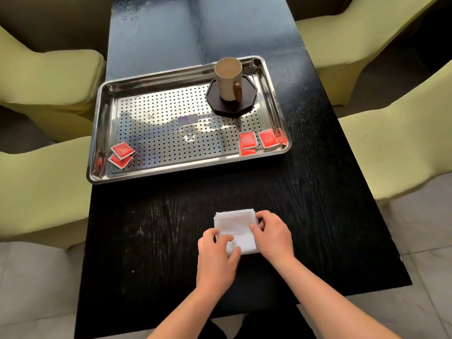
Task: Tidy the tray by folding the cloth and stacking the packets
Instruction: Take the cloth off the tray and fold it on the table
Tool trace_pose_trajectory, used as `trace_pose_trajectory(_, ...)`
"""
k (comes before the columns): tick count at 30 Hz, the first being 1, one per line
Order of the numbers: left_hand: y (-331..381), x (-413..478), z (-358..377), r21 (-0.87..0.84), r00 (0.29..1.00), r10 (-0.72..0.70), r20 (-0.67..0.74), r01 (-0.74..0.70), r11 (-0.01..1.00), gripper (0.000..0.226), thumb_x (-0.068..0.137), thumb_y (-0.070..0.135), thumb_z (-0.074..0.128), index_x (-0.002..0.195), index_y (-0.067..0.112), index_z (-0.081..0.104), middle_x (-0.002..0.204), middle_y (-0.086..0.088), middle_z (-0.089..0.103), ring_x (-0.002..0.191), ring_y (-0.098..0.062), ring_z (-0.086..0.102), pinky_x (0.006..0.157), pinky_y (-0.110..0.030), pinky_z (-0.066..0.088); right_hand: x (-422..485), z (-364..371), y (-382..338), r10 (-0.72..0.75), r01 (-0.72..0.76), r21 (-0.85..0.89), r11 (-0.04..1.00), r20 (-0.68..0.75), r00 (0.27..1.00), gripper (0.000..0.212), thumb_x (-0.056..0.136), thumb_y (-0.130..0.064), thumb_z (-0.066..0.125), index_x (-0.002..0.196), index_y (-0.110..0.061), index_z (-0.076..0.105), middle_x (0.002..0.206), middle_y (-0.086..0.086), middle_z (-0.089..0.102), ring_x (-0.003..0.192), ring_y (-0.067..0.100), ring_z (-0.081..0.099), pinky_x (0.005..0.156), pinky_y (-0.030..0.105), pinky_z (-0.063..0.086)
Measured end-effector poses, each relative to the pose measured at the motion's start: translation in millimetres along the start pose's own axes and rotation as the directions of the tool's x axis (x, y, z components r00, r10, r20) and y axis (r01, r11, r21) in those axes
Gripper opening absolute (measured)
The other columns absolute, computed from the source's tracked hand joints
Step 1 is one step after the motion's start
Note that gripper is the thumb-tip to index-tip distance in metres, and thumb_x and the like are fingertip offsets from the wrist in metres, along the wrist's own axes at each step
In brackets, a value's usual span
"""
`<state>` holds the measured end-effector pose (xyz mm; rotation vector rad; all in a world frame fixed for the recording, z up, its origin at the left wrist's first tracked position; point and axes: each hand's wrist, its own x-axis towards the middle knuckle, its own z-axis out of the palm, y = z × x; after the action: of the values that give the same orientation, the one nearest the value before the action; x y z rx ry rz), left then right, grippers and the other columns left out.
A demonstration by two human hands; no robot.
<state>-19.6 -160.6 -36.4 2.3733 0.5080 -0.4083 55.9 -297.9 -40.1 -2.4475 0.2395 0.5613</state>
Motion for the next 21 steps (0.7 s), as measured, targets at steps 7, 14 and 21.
trace_pose_trajectory(7, 7.7, 15.9, -6.8, -0.329, 0.912, -0.41, 0.026, 0.395, 0.858, 0.072, 0.085, 0.029, 0.074, 0.146, 0.021, 0.037, 0.12, 0.002, 0.056, 0.097, -0.012, 0.059, 0.08, -0.027, 0.046, -21.9, 8.1, 1.0, 0.069, -0.069, 0.003, 0.998, 0.06, 0.996, 0.047, 0.086, -0.044, 0.068, 0.127, -0.025, 0.056, 0.106, -0.009, 0.057, 0.091, 0.009, 0.056, 0.071, 0.026, 0.043)
trace_pose_trajectory(14, 8.9, 30.7, -25.7, -0.642, 0.86, -0.407, 0.308, 0.504, 0.578, 0.015, 0.088, 0.01, 0.058, 0.098, 0.013, 0.069, 0.094, -0.007, 0.075, 0.087, -0.022, 0.072, 0.075, -0.036, 0.06, -24.3, 5.8, 4.6, 0.18, -0.275, 0.436, 0.857, 0.246, 0.952, 0.039, 0.087, -0.018, 0.071, 0.125, -0.024, 0.065, 0.103, -0.008, 0.07, 0.095, 0.009, 0.067, 0.082, 0.032, 0.056)
trace_pose_trajectory(21, -6.1, 27.3, -50.1, -0.79, 0.913, -0.248, 0.323, 0.405, 0.461, 0.02, 0.092, 0.009, 0.058, 0.108, 0.008, 0.07, 0.102, -0.013, 0.076, 0.096, -0.031, 0.073, 0.083, -0.048, 0.06, -21.0, -5.7, -11.1, 0.071, -0.38, 0.555, 0.74, 0.497, 0.865, 0.022, 0.093, -0.032, 0.067, 0.112, -0.022, 0.073, 0.1, -0.001, 0.078, 0.091, 0.017, 0.073, 0.067, 0.03, 0.056)
